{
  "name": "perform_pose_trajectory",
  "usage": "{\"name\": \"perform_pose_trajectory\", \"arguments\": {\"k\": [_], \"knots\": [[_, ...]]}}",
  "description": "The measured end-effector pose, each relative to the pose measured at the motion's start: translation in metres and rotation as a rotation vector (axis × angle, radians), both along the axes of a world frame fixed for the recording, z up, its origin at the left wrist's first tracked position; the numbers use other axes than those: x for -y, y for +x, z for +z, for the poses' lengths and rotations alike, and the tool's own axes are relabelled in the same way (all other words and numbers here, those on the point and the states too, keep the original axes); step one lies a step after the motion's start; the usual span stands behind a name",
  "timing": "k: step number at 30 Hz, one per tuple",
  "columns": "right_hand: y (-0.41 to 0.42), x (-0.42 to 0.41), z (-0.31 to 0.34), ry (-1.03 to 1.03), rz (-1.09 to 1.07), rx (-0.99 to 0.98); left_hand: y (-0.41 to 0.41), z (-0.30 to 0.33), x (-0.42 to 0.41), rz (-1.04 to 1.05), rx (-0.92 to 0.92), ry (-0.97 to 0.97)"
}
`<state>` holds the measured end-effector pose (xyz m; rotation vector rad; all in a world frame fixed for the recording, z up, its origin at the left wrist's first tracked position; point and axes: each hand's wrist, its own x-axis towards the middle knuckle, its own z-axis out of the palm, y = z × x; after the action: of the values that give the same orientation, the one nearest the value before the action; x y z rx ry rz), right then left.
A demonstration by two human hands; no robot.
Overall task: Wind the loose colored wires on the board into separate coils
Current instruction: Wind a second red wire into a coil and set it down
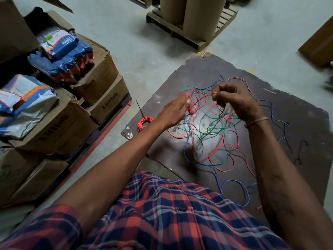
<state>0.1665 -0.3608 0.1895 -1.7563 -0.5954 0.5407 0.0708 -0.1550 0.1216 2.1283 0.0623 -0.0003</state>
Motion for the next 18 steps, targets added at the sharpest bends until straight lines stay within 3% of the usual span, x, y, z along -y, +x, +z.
{"name": "perform_pose_trajectory", "arguments": {"k": [5, 12, 18], "knots": [[0.014, 0.005, -0.004, 0.114, -0.156, -0.067, -0.018, 0.011, 0.007, -0.131, -0.208, -0.573], [0.007, -0.004, -0.028, -0.087, -0.201, 0.064, -0.027, 0.032, 0.009, -0.192, -0.211, -0.853], [-0.034, -0.011, -0.055, -0.184, -0.074, -0.117, -0.007, 0.047, 0.011, -0.034, -0.068, -1.194]]}}
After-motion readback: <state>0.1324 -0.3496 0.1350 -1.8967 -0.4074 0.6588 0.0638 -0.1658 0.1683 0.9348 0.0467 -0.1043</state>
